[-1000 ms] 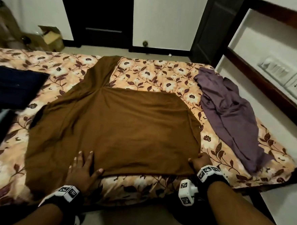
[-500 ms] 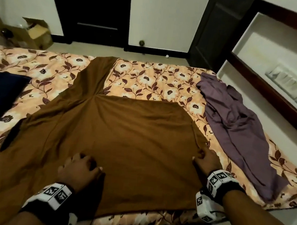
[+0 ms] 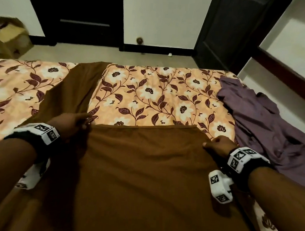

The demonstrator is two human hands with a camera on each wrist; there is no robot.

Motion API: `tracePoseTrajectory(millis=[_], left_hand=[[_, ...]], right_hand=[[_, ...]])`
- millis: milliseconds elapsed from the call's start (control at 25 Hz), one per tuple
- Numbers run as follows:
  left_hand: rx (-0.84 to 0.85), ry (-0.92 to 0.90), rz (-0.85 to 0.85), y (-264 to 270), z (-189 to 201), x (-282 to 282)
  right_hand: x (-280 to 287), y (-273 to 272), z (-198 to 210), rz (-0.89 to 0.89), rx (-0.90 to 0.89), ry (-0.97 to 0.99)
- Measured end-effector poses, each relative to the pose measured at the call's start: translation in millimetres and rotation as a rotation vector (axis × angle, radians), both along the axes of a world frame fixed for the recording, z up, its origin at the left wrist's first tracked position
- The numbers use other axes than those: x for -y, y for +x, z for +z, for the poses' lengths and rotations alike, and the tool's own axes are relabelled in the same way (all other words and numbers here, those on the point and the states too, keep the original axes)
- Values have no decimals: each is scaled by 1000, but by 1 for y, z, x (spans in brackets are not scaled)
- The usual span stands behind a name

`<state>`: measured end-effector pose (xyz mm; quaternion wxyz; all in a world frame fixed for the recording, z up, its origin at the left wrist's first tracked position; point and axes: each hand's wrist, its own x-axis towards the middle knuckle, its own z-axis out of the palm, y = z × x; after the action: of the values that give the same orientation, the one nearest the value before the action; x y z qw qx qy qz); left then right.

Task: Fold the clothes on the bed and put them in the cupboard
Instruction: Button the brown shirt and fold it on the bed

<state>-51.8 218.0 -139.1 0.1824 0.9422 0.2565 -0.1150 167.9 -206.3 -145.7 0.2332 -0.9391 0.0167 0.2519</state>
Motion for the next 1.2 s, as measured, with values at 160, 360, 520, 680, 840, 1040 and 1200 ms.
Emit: tracePoseTrajectory(millis=[160, 360, 520, 680, 840, 1040, 1200], left_hand=[[-225, 154, -157, 32, 0, -18], [-107, 123, 4, 51, -14, -19], [230, 191, 227, -11, -24, 57], [226, 21, 225, -139, -29, 192], [-72, -45, 292, -245, -39, 306], [-98, 11, 265, -265, -46, 332], [-87, 12, 212, -269, -43, 338]], right_hand=[[-26, 31, 0, 77, -22, -32], [-51, 61, -14, 116, 248, -94], [-23, 26, -19, 98, 279, 5], [62, -53, 0, 64, 202, 94], [139, -156, -10, 10, 147, 29], [160, -184, -11, -84, 230, -107], [141, -209, 13, -52, 299, -165]])
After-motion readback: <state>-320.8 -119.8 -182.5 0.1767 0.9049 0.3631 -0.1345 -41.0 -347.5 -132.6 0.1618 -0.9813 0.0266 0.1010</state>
